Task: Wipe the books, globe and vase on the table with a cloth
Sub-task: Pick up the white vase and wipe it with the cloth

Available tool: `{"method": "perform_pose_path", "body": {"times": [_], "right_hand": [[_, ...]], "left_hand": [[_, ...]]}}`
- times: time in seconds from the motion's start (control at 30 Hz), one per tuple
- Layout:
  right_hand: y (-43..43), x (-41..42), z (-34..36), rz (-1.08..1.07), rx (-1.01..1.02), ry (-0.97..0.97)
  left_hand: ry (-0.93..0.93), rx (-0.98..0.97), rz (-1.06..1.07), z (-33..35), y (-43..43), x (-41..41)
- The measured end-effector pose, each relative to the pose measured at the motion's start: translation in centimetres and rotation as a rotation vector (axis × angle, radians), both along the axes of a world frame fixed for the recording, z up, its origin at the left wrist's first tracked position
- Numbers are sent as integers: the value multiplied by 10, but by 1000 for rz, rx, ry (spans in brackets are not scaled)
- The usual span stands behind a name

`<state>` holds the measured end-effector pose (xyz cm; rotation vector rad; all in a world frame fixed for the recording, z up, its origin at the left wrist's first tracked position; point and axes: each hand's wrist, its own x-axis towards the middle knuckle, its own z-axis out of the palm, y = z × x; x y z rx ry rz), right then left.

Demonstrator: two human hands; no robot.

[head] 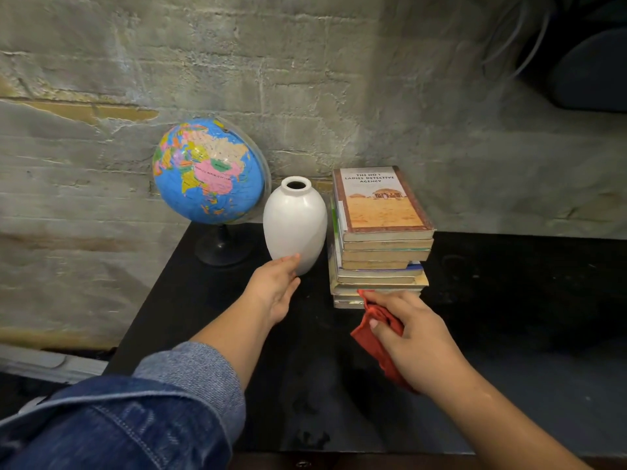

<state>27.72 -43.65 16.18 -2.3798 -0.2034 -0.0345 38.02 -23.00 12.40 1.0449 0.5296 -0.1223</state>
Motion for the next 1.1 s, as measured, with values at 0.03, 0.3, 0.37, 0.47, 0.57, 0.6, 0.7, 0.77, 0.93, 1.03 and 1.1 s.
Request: {"method": "perform_pose_path", "body": {"times": [0.03, 0.3, 0.37, 0.47, 0.57, 0.6, 0.7, 0.77, 0.93, 1.03, 1.1], "right_hand": [[0, 0, 0, 1, 1, 6], [4, -2, 3, 26, 88, 11], [8, -2, 6, 52, 126, -5], [18, -1, 7, 87, 124, -25], [33, -1, 5, 112, 127, -45], [40, -2, 4, 130, 113, -50], [67, -10, 4, 217, 95, 26], [87, -15, 3, 278, 153, 77], [129, -29, 7, 433, 200, 106], [153, -39, 6, 540, 206, 147], [168, -43, 5, 586, 190, 171]], "left_hand": [[-6, 11, -23, 1, 1, 1], [-3, 221, -178, 3, 3, -22], [-34, 282, -192, 7, 4, -43], [-68, 268, -287, 17, 4, -85], [-72, 177, -418, 22, 4, -129], [-78, 128, -451, 23, 4, -142], [-119, 59, -462, 25, 7, -173], [-134, 149, -328, 25, 18, -187], [-142, 171, 8, 21, 68, -230], [-111, 174, 223, 14, 98, -265], [-29, 347, 356, 4, 122, -288]]}}
